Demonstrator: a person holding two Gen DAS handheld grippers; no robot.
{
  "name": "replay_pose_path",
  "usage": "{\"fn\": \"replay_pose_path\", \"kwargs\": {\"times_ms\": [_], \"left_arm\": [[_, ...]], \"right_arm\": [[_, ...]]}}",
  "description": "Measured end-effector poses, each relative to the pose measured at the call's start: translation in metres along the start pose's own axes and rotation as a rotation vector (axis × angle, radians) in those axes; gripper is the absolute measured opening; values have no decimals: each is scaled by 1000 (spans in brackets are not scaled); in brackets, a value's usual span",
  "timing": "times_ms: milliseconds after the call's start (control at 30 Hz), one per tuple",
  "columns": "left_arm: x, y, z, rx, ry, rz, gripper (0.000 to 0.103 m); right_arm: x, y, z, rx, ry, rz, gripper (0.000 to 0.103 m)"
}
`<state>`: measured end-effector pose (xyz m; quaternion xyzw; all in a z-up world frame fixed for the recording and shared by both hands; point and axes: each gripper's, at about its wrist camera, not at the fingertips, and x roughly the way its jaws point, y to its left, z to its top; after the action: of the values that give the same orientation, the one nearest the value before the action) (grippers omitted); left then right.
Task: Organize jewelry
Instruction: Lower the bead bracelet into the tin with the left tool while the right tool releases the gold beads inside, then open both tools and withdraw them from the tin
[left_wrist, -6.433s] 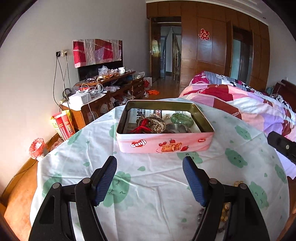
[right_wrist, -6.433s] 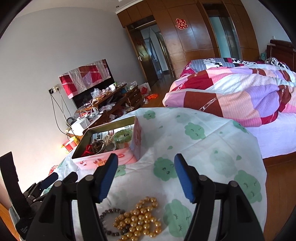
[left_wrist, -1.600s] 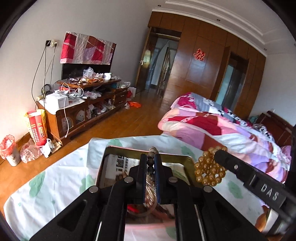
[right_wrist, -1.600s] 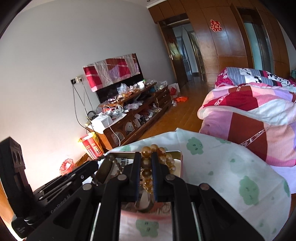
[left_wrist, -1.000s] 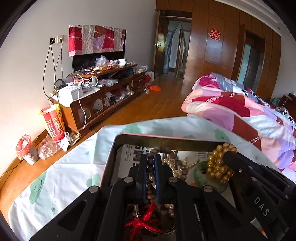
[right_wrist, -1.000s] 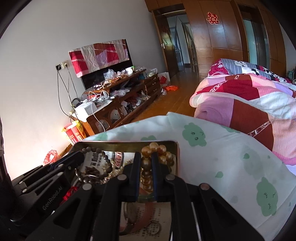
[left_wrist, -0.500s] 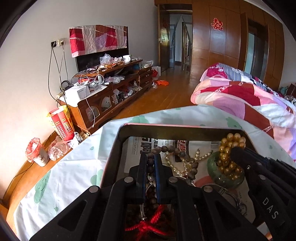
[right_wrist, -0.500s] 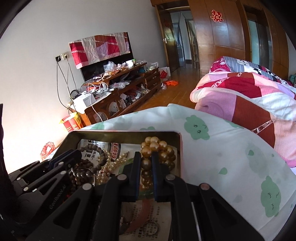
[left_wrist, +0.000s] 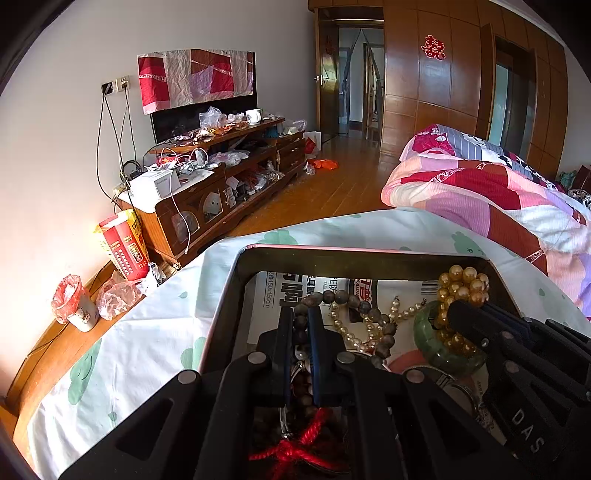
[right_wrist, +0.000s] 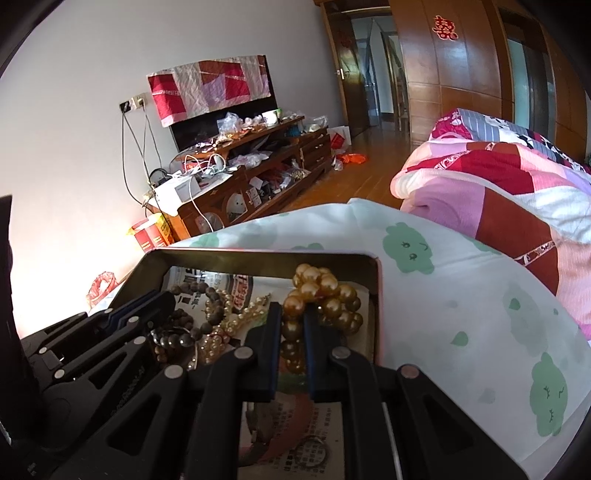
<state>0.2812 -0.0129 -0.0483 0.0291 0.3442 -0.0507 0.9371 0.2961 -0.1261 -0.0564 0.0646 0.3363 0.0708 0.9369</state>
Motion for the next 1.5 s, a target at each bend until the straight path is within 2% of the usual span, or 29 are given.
{"fn": "replay_pose_path", "kwargs": {"times_ms": [167, 333, 500, 533, 600, 633, 667, 767, 900, 1033, 1133, 1333, 1500], "left_arm": [[0, 0, 0, 0, 0, 0, 7], [1, 0, 0, -2, 2, -1, 7], [2, -1, -2, -3, 0, 9, 8], [1, 0, -2, -5, -4, 8, 9], [1, 0, -4, -16, -4, 1, 16], [0, -1, -5, -23, 1, -11, 24], [-1, -2, -6, -27, 3, -22, 37], [-17, -5, -9, -28, -37, -46, 64], [-42, -8, -17, -29, -108, -52, 73], [-62, -5, -29, -46, -130, -52, 73], [-79, -5, -38, -37, -164, -11, 73], [-97, 6, -55, -80, -182, 26, 73], [-109, 14, -68, -129, -206, 57, 73]], "right_arm": [[2, 2, -1, -16, 10, 15, 19], [-3, 2, -3, -12, -12, 28, 45], [-14, 2, -4, -3, -35, 21, 49], [-16, 2, -3, 1, -37, 14, 54], [-24, -1, -2, 20, -54, -14, 65], [-31, -4, -2, 42, -71, -25, 74], [-35, -6, -2, 56, -83, -25, 77], [-56, -12, -5, 93, -140, -44, 83], [-78, -17, -13, 127, -208, -93, 96], [-90, -21, -21, 170, -230, -109, 97], [-97, -22, -29, 188, -240, -118, 97], [-112, -13, -45, 181, -269, -154, 97], [-128, -5, -56, 145, -341, -172, 97]]}}
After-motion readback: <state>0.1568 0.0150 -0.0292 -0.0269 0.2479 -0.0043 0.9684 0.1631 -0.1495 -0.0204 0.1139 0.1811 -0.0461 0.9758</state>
